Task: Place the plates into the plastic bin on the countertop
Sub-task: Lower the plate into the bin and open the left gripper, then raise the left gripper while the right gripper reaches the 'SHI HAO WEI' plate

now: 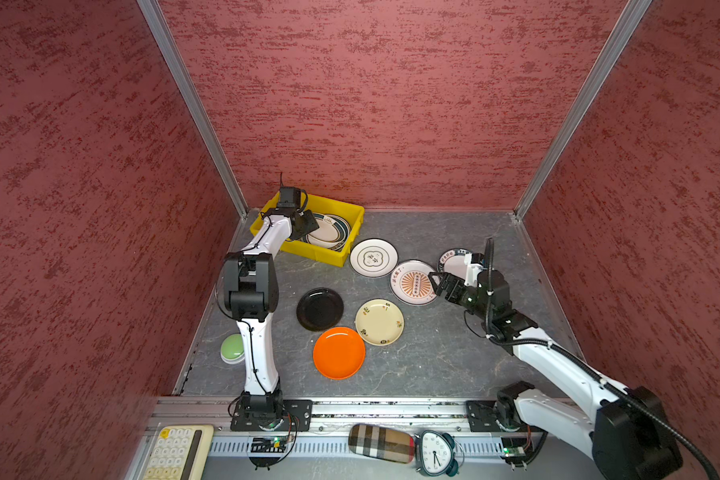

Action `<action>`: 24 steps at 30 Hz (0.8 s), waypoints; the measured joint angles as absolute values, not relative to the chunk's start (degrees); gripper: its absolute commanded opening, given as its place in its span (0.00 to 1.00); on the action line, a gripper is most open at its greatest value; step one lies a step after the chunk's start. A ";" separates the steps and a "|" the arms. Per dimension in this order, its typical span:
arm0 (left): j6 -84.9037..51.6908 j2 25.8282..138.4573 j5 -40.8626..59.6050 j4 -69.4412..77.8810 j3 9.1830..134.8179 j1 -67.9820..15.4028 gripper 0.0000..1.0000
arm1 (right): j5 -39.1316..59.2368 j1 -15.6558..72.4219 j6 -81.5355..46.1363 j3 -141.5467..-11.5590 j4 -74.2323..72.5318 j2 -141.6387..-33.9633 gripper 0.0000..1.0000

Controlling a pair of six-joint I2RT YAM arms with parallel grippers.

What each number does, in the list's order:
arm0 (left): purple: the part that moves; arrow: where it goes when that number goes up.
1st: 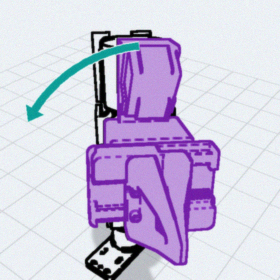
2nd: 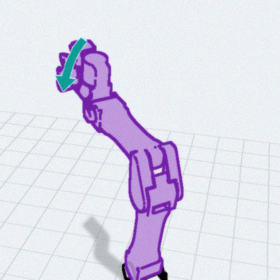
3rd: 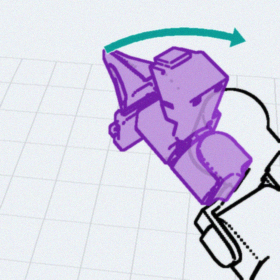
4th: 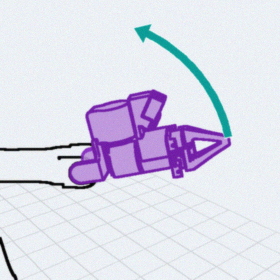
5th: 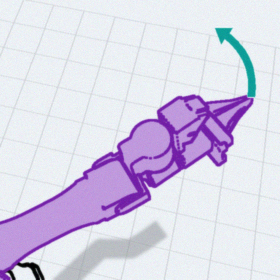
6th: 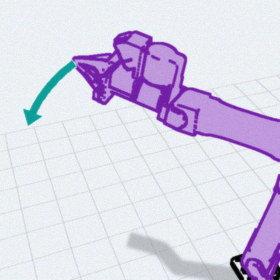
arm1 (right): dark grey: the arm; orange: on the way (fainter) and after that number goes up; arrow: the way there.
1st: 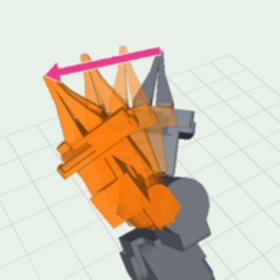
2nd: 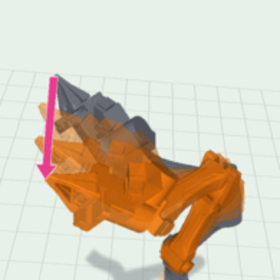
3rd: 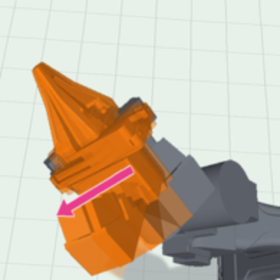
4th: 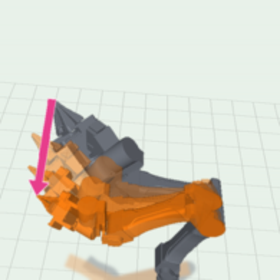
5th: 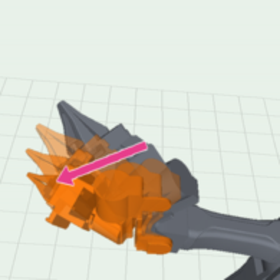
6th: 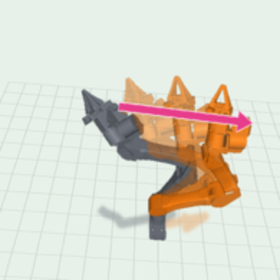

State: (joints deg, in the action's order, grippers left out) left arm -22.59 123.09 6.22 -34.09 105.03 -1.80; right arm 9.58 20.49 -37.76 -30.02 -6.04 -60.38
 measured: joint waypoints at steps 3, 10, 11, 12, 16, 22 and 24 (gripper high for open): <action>-21.52 123.11 4.93 -34.52 105.08 -2.28 0.99 | 9.58 20.49 -37.87 -30.02 -5.80 -60.31 0.99; -19.09 123.07 0.49 -34.46 105.10 -5.19 0.99 | 8.86 20.49 -37.89 -30.02 -4.32 -60.16 0.99; -18.85 122.98 -0.14 -34.35 105.01 -5.54 1.00 | 8.69 20.49 -37.91 -30.02 -4.03 -60.12 0.99; -18.65 122.78 -0.54 -34.02 104.75 -5.93 0.99 | 8.56 20.49 -37.93 -30.02 -3.77 -60.05 0.99; -18.57 120.75 -1.58 -32.47 102.37 -6.48 0.99 | 7.46 20.49 -38.41 -30.02 -2.02 -59.46 0.99; -18.68 112.90 -2.98 -29.56 96.14 -6.79 0.99 | 4.86 20.47 -39.00 -30.11 3.92 -57.95 0.99; -18.83 109.10 -3.25 -28.10 93.36 -7.44 0.99 | 4.43 20.43 -38.79 -30.13 5.61 -57.39 0.99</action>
